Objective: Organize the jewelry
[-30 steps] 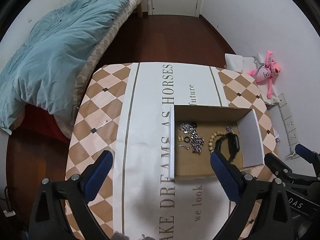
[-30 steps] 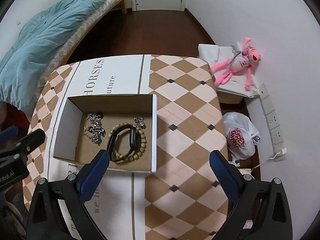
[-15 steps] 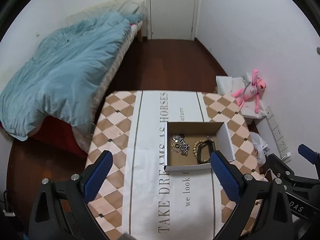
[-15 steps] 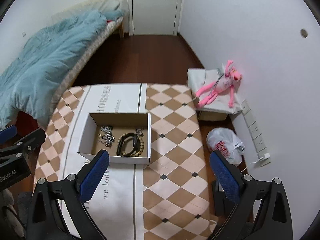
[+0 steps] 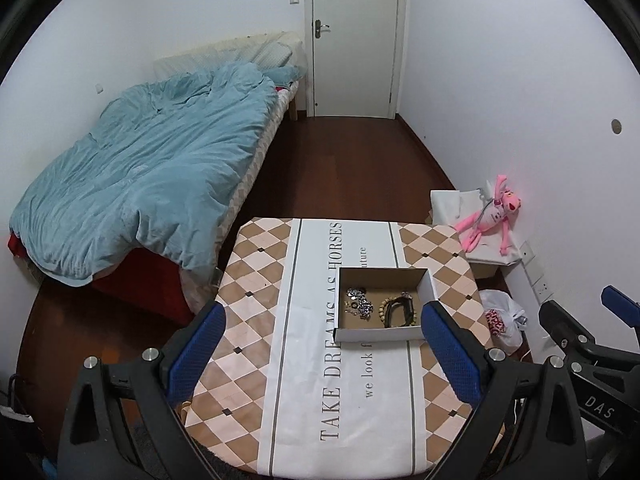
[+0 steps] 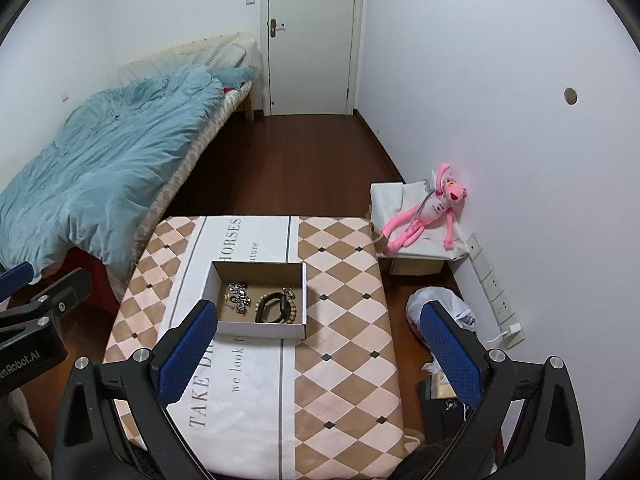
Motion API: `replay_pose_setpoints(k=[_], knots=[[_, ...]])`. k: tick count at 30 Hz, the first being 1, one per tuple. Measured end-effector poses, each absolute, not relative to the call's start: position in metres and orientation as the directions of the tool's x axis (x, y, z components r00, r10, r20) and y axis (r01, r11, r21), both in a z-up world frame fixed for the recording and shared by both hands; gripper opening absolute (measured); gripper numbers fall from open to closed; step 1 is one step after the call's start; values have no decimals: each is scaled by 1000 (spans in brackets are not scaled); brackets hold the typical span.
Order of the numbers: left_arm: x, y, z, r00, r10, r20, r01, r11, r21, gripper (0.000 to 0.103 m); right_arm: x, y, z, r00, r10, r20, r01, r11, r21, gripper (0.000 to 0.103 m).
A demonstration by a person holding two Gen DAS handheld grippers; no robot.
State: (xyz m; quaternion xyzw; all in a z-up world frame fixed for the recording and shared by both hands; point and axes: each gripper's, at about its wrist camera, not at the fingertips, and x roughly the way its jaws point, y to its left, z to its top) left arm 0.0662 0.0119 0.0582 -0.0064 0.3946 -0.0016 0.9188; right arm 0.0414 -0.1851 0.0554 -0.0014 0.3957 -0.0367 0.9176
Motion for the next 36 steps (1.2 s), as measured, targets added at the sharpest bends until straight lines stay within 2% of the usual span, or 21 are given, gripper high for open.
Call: replay_pose_setpoints(k=[12, 36], knots=[[61, 9, 64, 662, -26, -749, 10, 1000, -26, 100, 34, -186, 61, 659, -53, -750, 55, 998, -22, 103], [114, 5, 45, 577, 4, -817, -3, 1000, 3, 100, 94, -190, 47, 614, -99, -783, 68, 995, -73, 103]])
